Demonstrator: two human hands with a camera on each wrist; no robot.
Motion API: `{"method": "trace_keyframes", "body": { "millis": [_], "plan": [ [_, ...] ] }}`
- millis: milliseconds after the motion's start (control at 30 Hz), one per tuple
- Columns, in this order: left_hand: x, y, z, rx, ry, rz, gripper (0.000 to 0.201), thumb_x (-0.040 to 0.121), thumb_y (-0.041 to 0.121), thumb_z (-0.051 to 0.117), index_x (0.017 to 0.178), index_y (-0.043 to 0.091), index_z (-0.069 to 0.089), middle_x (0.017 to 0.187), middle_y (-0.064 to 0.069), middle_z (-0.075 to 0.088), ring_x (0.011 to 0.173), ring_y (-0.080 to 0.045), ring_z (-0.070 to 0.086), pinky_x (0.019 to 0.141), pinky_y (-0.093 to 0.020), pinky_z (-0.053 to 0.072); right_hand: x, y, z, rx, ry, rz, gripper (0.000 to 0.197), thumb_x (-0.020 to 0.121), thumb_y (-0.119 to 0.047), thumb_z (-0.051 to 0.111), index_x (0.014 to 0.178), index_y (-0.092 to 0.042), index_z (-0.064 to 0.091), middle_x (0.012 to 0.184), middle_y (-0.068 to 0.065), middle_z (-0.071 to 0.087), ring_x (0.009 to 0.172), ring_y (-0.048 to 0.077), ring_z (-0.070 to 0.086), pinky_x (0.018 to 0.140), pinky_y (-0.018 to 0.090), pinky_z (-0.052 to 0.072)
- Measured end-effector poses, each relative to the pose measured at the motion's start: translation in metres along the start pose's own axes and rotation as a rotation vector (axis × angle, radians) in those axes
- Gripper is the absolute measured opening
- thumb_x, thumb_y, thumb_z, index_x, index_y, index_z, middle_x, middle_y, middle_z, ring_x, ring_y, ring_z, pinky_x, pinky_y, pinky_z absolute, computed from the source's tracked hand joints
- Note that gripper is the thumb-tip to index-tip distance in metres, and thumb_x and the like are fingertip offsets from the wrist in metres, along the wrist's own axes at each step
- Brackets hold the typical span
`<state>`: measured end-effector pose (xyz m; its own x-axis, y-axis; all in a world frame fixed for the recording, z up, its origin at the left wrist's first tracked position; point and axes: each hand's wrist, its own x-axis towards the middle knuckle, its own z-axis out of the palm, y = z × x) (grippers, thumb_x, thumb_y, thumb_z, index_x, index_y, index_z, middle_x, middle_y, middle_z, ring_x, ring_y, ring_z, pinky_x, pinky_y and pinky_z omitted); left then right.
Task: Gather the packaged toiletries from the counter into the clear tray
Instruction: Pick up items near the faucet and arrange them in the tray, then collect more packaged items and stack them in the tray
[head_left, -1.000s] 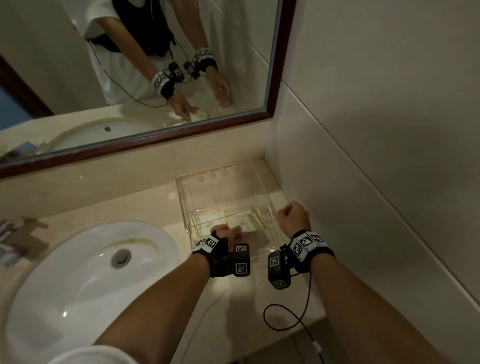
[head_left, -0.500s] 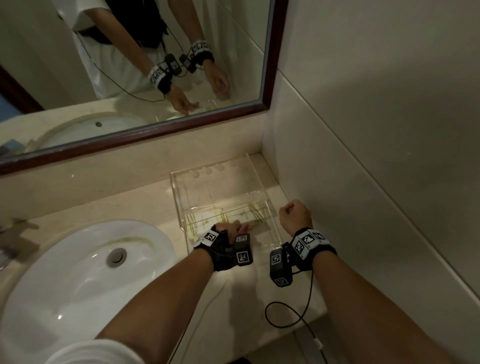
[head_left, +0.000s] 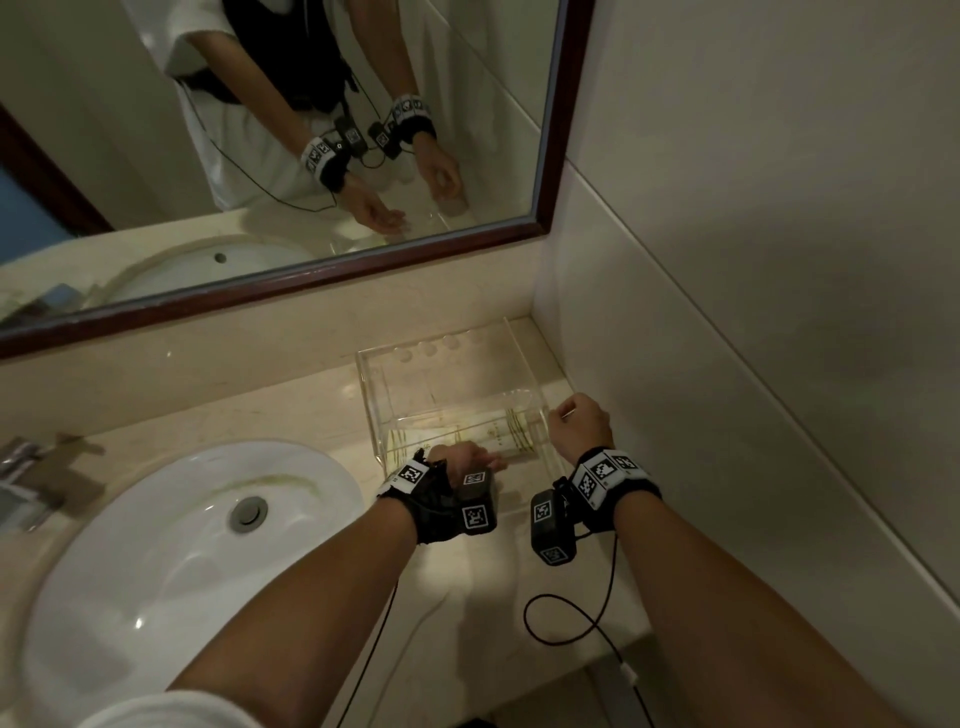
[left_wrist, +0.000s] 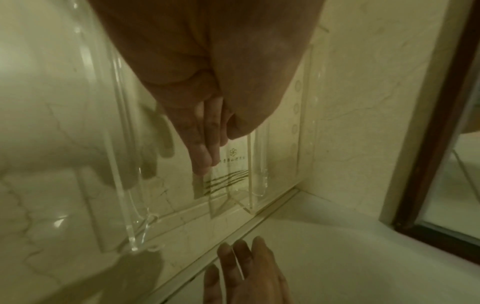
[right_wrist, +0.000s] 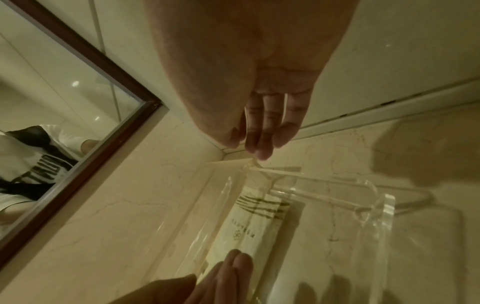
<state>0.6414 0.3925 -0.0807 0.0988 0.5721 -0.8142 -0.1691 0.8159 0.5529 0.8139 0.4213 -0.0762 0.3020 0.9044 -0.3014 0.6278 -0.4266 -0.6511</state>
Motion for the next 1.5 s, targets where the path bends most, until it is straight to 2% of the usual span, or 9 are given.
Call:
{"method": "trace_keyframes", "body": {
  "millis": [133, 267, 333, 467, 567, 867, 1133, 1333, 1500],
  "plan": [
    [-0.013, 0.005, -0.012, 0.05, 0.04, 0.042, 0.013, 0.097, 0.007, 0.042, 0.091, 0.005, 0.053, 0.079, -0.009, 0.06, 0.069, -0.019, 0.06, 0.069, -0.028, 0.051, -0.007, -0.011, 0.005, -0.026, -0.028, -0.038, 0.015, 0.088, -0.022, 0.052, 0.09, -0.01, 0.059, 0.096, 0.012, 0.064, 0.081, 0.03, 0.059, 0.069, 0.03, 0.048],
    [-0.016, -0.004, -0.039, 0.335, 0.112, 0.127, 0.01, 0.09, 0.006, 0.054, 0.08, 0.006, 0.059, 0.08, -0.013, 0.063, 0.074, -0.026, 0.061, 0.082, -0.041, 0.054, -0.02, -0.031, 0.015, -0.054, -0.074, -0.08, 0.012, 0.088, -0.023, 0.054, 0.089, -0.011, 0.058, 0.084, 0.005, 0.059, 0.079, 0.027, 0.054, 0.068, 0.03, 0.045],
    [-0.021, -0.009, -0.056, 0.407, 0.133, 0.139, 0.016, 0.089, 0.007, 0.055, 0.074, 0.008, 0.059, 0.079, -0.012, 0.063, 0.072, -0.025, 0.061, 0.077, -0.038, 0.055, -0.027, -0.043, 0.021, -0.071, -0.096, -0.102, 0.012, 0.088, -0.023, 0.055, 0.089, -0.012, 0.059, 0.083, 0.003, 0.056, 0.078, 0.026, 0.053, 0.067, 0.029, 0.042],
    [-0.038, -0.014, -0.086, 0.367, 0.13, 0.144, 0.018, 0.093, 0.006, 0.049, 0.08, 0.004, 0.061, 0.078, -0.008, 0.063, 0.064, -0.019, 0.061, 0.057, -0.027, 0.048, -0.041, -0.064, 0.035, -0.096, -0.118, -0.166, 0.012, 0.087, -0.023, 0.054, 0.088, -0.012, 0.057, 0.092, 0.008, 0.061, 0.08, 0.028, 0.055, 0.067, 0.03, 0.043],
    [-0.054, -0.013, -0.109, 0.338, 0.135, 0.191, 0.016, 0.094, 0.01, 0.05, 0.09, 0.002, 0.063, 0.083, -0.009, 0.063, 0.066, -0.019, 0.062, 0.057, -0.027, 0.049, -0.053, -0.084, 0.047, -0.129, -0.144, -0.225, 0.011, 0.087, -0.021, 0.054, 0.086, -0.011, 0.057, 0.09, 0.01, 0.063, 0.08, 0.028, 0.056, 0.067, 0.031, 0.046],
    [-0.104, -0.015, -0.201, 0.198, 0.281, 0.279, 0.014, 0.091, 0.011, 0.053, 0.092, 0.001, 0.063, 0.085, -0.01, 0.062, 0.066, -0.019, 0.061, 0.057, -0.028, 0.05, -0.105, -0.15, 0.102, -0.12, -0.336, -0.374, 0.008, 0.079, -0.024, 0.054, 0.073, -0.019, 0.057, 0.083, 0.008, 0.07, 0.076, 0.029, 0.069, 0.072, 0.041, 0.06],
    [-0.168, -0.041, -0.3, 0.067, 0.434, 0.295, 0.011, 0.089, 0.001, 0.053, 0.083, -0.001, 0.062, 0.08, -0.019, 0.06, 0.056, -0.023, 0.055, 0.043, -0.022, 0.045, -0.177, -0.216, 0.169, -0.287, -0.679, -0.537, 0.006, 0.084, -0.023, 0.06, 0.081, -0.018, 0.06, 0.073, 0.008, 0.071, 0.058, 0.017, 0.064, 0.056, 0.028, 0.054],
    [-0.214, -0.074, -0.372, 0.006, 0.558, 0.254, 0.017, 0.091, 0.004, 0.05, 0.077, 0.006, 0.058, 0.072, -0.009, 0.058, 0.054, -0.019, 0.053, 0.049, -0.023, 0.041, -0.231, -0.251, 0.226, -0.421, -0.778, -0.678, 0.004, 0.082, -0.024, 0.065, 0.08, -0.022, 0.061, 0.073, 0.002, 0.069, 0.062, 0.019, 0.065, 0.063, 0.033, 0.057],
    [-0.254, -0.109, -0.424, -0.055, 0.656, 0.213, 0.021, 0.091, 0.002, 0.048, 0.073, 0.004, 0.059, 0.072, -0.01, 0.058, 0.053, -0.02, 0.052, 0.047, -0.023, 0.038, -0.277, -0.278, 0.27, -0.481, -0.839, -0.77, 0.007, 0.084, -0.019, 0.067, 0.086, -0.018, 0.06, 0.073, 0.0, 0.064, 0.058, 0.015, 0.059, 0.053, 0.024, 0.048]
  ]
}}
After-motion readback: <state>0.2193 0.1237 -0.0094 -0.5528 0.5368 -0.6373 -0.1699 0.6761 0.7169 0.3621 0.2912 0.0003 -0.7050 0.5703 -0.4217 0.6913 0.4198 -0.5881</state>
